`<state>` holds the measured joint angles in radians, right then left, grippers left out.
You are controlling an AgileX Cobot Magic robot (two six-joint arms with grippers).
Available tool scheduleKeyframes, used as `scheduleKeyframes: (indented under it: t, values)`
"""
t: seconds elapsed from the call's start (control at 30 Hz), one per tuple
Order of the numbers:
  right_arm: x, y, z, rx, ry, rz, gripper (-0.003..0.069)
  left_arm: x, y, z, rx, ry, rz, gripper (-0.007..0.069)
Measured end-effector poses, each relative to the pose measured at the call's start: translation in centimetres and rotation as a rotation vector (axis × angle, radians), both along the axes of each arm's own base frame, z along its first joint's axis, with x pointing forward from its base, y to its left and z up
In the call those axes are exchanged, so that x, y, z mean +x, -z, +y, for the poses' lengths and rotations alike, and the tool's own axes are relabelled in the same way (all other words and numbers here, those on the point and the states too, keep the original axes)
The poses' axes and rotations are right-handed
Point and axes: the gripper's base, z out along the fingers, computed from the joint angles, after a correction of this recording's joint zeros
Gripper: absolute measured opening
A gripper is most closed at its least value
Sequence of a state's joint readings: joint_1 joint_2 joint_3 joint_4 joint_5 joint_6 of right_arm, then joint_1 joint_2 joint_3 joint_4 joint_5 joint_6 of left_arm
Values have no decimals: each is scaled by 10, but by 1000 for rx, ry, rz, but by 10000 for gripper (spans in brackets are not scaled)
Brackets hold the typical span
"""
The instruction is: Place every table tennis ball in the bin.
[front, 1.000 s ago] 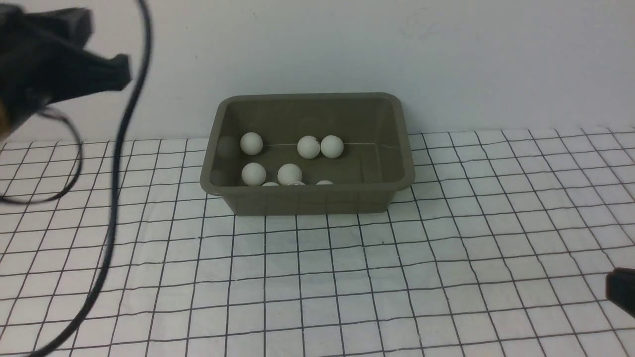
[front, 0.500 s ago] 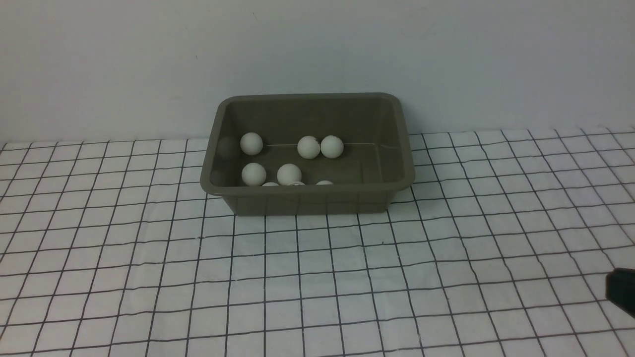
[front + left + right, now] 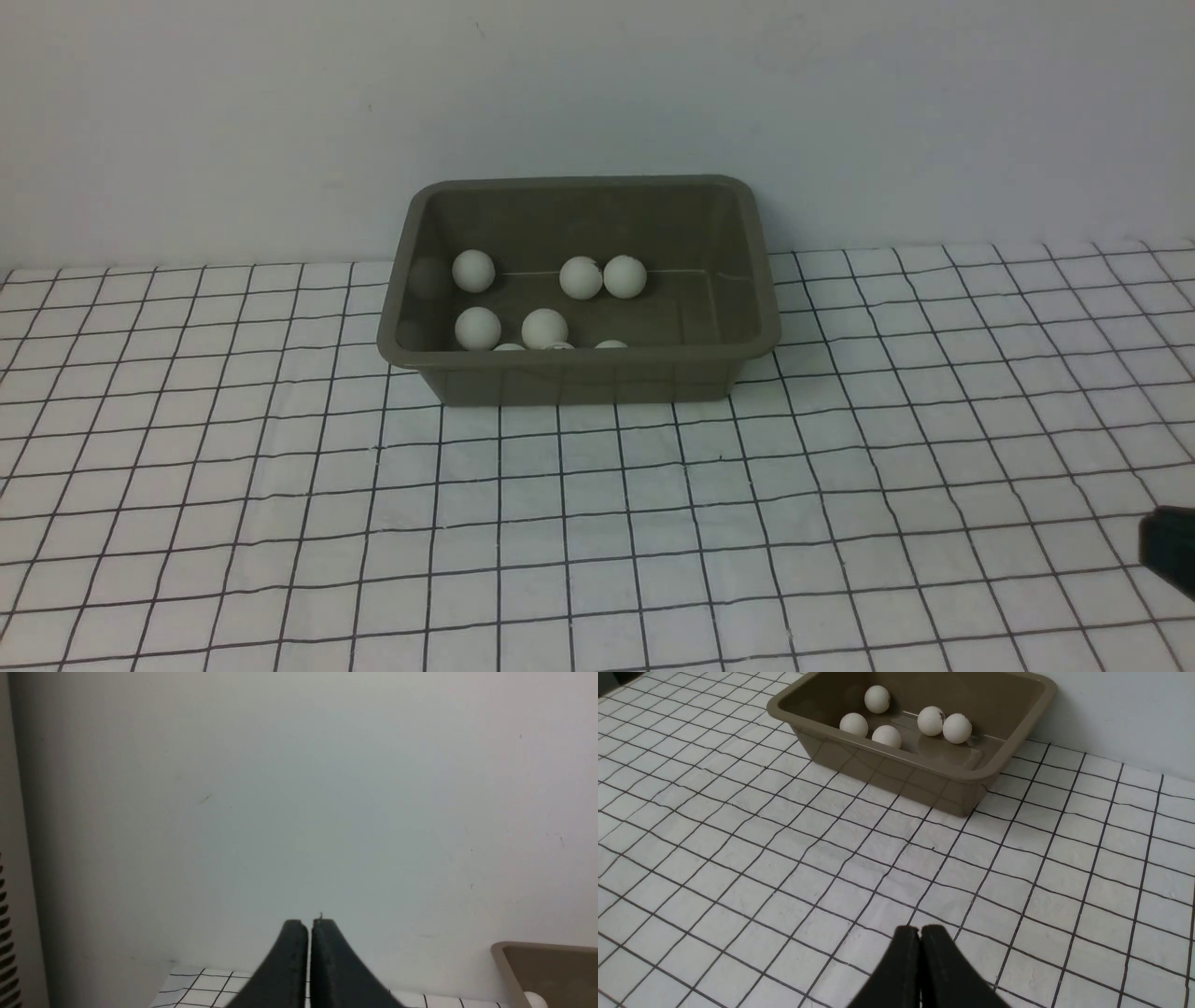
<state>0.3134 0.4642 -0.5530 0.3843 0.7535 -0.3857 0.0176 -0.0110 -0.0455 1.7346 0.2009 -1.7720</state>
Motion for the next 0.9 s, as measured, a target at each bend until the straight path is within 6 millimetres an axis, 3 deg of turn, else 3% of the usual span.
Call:
scheduleKeyframes:
  t: [0.27,0.6,0.9]
  values:
    - [-1,1,0,-6,-6,14,-10,0,0,0,16,-3,2,-4]
    - [-1,2,0,-8,-8,18,-10,-10,-35,0,100,-23,-86,-4]
    - [-1,2,0,-8,-8,18,-10,-8,-29,0,-22,5,-94,-4]
